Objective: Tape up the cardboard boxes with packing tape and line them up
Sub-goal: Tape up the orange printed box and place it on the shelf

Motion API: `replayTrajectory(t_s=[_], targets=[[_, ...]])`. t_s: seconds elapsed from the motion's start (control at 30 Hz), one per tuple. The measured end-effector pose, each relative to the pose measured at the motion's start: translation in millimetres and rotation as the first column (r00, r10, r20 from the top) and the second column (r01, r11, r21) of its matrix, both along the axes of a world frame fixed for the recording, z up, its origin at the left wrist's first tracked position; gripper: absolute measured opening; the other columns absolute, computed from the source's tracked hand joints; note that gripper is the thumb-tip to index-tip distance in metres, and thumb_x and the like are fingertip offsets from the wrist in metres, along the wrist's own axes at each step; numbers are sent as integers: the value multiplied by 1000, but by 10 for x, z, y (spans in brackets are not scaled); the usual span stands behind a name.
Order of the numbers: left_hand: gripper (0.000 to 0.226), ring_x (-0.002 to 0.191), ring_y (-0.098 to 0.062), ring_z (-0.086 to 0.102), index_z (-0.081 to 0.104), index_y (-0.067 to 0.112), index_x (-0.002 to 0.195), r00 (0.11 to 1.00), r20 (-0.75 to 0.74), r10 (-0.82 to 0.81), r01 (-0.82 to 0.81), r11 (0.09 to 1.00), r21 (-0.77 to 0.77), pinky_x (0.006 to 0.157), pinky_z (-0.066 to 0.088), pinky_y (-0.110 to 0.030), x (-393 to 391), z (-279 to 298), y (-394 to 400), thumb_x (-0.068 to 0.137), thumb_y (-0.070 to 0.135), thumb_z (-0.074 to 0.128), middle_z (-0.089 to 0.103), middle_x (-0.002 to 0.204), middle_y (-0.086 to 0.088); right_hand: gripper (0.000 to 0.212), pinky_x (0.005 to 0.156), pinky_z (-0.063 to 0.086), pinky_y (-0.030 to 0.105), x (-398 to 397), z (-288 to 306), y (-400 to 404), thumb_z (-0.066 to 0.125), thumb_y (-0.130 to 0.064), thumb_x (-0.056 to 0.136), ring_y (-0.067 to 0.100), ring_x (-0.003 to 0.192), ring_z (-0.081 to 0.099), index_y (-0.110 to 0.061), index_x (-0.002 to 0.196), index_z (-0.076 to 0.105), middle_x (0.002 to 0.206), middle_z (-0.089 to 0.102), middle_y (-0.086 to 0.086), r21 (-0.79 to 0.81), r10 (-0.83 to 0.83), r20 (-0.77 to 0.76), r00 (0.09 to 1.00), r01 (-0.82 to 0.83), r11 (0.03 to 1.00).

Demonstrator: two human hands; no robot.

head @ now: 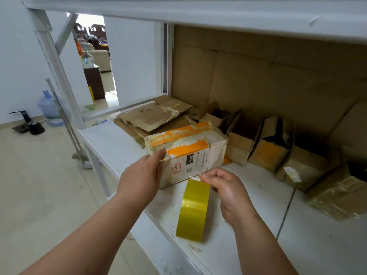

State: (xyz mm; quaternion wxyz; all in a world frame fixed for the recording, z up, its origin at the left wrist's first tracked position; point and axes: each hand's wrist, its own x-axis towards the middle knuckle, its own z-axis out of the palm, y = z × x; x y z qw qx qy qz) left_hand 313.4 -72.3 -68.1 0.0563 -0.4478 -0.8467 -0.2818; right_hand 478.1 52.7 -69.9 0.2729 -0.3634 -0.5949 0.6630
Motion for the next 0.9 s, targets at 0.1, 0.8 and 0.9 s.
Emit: replayTrajectory(t_s=[0.1, 0.8, 0.9], targets=[[48, 97, -28, 61, 31, 33, 152, 991, -131, -21, 9, 996, -89, 82, 40, -34, -82, 12, -44, 104, 28, 37, 65, 118, 0, 25, 94, 47, 37, -6, 16, 17, 68, -2, 86, 24, 99, 67, -15, 65, 68, 87, 75, 7, -24, -38, -28, 999, 38, 999], [57, 111, -28, 56, 22, 25, 157, 953, 239, 187, -220, 968, 122, 84, 39, -34, -648, -77, -222, 103, 26, 41, 58, 118, -3, 23, 94, 53, 53, -71, 228, -111, 69, -17, 89, 23, 101, 68, -17, 66, 68, 118, 69, -4, 164, -27, 17, 999, 23, 986], [40, 100, -25, 60, 58, 15, 129, 875, 465, 132, -254, 944, 210, 80, 45, -38, -719, -50, -188, 102, 40, 43, 65, 108, -3, 21, 103, 47, 51, -41, 224, -165, 69, -9, 88, 14, 116, 64, -14, 67, 69, 128, 65, -13, 123, 32, -36, 999, -27, 992]])
